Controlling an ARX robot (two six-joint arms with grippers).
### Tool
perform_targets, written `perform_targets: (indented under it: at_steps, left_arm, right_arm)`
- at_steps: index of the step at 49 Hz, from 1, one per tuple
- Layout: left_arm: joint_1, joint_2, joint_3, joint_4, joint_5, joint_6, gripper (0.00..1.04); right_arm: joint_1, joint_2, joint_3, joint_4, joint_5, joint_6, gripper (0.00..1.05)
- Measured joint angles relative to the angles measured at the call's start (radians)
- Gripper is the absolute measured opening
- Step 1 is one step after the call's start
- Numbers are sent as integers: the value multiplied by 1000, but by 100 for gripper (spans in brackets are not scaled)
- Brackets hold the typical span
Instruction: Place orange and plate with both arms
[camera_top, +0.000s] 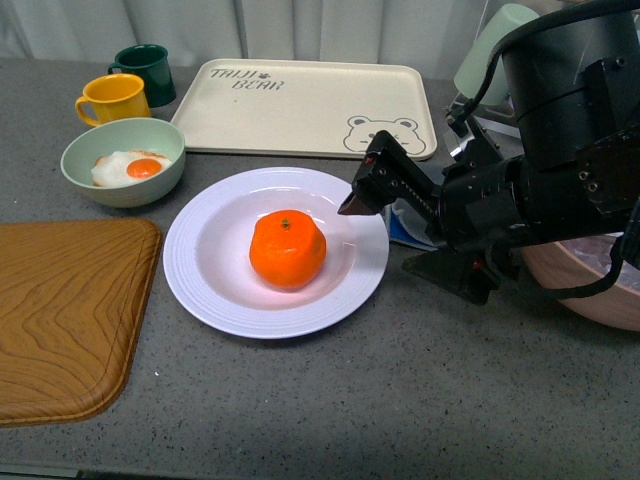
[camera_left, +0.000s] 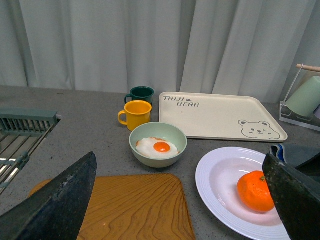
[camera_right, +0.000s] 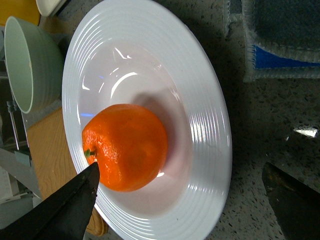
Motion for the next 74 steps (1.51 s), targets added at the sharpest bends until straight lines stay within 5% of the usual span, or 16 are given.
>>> perform_targets:
  at_steps: [31,54,66,74]
  left_arm:
    - [0,0,0,0,0,0,98]
    - [0,0,0,0,0,0,98]
    - [0,0,0,0,0,0,98]
    - [0,0,0,0,0,0,98]
  right_arm:
    - [23,140,190,-111,-4,121,95]
    - [23,166,212,-239,33,117,23]
    - [19,134,236,-232,-9,125,6]
    - [19,114,224,-183,-5,123,4]
